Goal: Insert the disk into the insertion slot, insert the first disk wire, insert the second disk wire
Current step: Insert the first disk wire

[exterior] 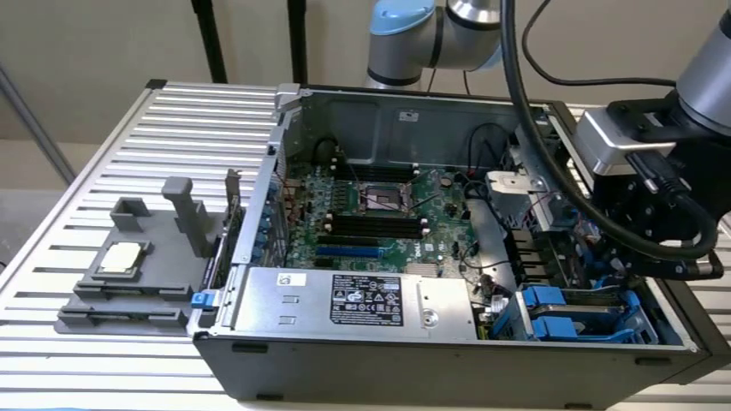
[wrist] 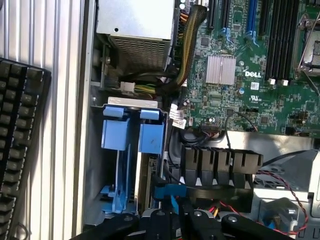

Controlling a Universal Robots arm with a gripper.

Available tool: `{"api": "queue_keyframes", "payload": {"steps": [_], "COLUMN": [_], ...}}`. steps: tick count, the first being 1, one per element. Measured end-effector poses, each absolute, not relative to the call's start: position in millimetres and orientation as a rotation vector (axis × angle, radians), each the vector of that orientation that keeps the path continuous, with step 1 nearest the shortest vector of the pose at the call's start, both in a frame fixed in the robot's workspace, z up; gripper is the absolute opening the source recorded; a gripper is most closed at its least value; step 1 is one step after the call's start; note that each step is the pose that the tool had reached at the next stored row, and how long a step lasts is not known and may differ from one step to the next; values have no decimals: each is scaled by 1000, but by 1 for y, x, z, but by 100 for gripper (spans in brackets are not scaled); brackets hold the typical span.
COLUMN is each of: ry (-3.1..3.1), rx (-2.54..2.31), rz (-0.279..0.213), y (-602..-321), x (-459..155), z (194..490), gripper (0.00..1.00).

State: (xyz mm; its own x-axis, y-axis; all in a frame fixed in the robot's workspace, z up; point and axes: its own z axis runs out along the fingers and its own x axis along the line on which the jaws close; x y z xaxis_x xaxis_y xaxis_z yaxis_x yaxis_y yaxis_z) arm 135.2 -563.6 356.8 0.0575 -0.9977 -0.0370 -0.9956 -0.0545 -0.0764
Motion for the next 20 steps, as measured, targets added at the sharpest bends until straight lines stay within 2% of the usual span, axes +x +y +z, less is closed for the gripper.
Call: {"api": "queue_keyframes", "payload": {"steps": [12, 14, 15, 20], "ry": [2074, 2068, 2065, 2053], "rx": [-2188, -2181, -2177, -2163], "rz": [35, 48, 56, 81], "y": [-594, -596, -596, -599], "x": [143, 146, 148, 157], "z": [355, 355, 354, 352], "gripper": [21, 23, 29, 29]}}
